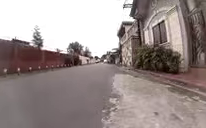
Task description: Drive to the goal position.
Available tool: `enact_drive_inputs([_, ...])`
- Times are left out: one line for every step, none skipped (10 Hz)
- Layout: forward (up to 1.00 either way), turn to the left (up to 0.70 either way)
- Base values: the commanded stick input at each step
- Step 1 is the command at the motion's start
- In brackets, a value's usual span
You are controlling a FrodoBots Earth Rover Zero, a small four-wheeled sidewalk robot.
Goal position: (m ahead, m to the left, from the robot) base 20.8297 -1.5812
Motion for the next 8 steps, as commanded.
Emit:
enact_drive_inputs([0.70,0.00])
enact_drive_inputs([0.70,0.00])
enact_drive_inputs([0.70,0.00])
enact_drive_inputs([0.70,0.00])
enact_drive_inputs([0.70,0.00])
enact_drive_inputs([0.70,0.00])
enact_drive_inputs([0.70,0.00])
enact_drive_inputs([0.70,0.00])
